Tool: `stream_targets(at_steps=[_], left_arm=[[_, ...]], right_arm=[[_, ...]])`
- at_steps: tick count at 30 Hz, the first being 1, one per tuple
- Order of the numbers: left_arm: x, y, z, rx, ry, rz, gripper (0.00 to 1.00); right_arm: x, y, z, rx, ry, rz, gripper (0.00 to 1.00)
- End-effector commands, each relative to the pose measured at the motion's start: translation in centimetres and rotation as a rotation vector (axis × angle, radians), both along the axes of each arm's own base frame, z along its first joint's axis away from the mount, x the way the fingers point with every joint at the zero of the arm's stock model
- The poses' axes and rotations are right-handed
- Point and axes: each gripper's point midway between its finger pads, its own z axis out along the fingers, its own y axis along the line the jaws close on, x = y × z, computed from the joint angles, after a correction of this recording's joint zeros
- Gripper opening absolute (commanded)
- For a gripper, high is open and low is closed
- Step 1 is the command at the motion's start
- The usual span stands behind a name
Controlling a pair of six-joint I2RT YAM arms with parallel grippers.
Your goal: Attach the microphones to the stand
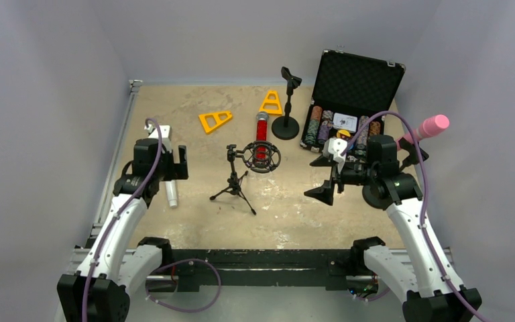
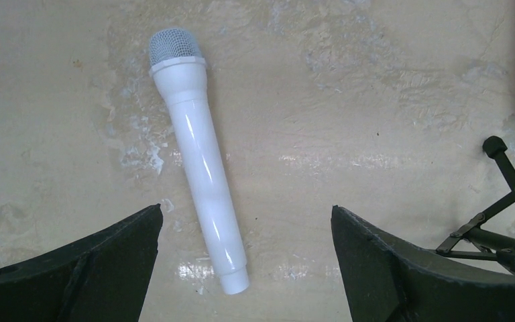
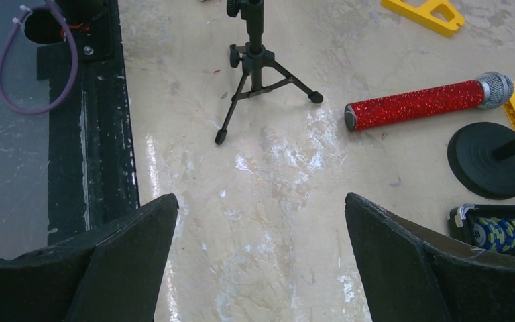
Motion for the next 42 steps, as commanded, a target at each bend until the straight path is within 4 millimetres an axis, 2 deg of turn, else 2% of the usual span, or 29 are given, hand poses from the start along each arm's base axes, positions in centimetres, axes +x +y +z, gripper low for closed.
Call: stream_targets(at_steps=[1, 13, 20, 26, 30, 31, 34, 38, 42], left_arm=[[1.0, -0.3, 1.3, -0.057, -0.01, 0.009, 0.99], [1.1, -0.2, -1.1, -0.056, 0.109, 0.027, 0.99], [2.0, 0.5, -2.8, -0.06, 0.194, 0.059, 0.93], [2.4, 1.7, -5.4, -0.077, 0.316, 0.155, 0.86], [2.4, 1.8, -7.2, -0.086, 0.408, 0.189, 0.81], [2.3, 2.6, -7.8, -0.089, 0.432, 0.228, 0.81], [2.3, 3.2, -8.8, -0.083, 0.483, 0.265, 0.8], [2.4, 3.4, -10.2, -0.09, 0.554, 0.272, 0.66], [2.4, 3.2, -11.4, -0.102, 0.626, 0.264, 0.57]], right_arm=[[-0.6, 0.3, 1.4, 0.025, -0.042, 0.033, 0.98], [-0.8, 0.4, 1.5, 0.03, -0.041, 0.04, 0.98], [-1.0, 0.4, 1.6, 0.034, -0.047, 0.044, 0.98], [-1.2, 0.4, 1.9, 0.038, -0.056, 0.048, 0.98], [-1.3, 0.4, 2.1, 0.04, -0.062, 0.05, 0.98], [-1.3, 0.4, 2.2, 0.041, -0.065, 0.049, 0.98], [-1.4, 0.4, 2.1, 0.041, -0.064, 0.05, 0.98], [-1.5, 0.4, 2.2, 0.04, -0.066, 0.052, 0.98], [-1.5, 0.3, 2.3, 0.041, -0.07, 0.051, 0.98]])
